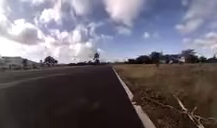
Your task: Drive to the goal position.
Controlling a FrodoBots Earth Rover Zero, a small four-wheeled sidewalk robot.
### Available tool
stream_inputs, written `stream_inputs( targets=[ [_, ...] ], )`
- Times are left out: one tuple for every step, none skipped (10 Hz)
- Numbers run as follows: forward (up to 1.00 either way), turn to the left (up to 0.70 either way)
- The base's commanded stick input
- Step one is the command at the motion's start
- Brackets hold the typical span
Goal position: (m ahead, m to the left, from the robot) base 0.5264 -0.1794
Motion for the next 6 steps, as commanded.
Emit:
stream_inputs(
  targets=[
    [0.5,0.0],
    [0.5,0.0],
    [0.5,0.0],
    [0.5,0.0],
    [0.5,0.0],
    [0.5,0.0]
  ],
)
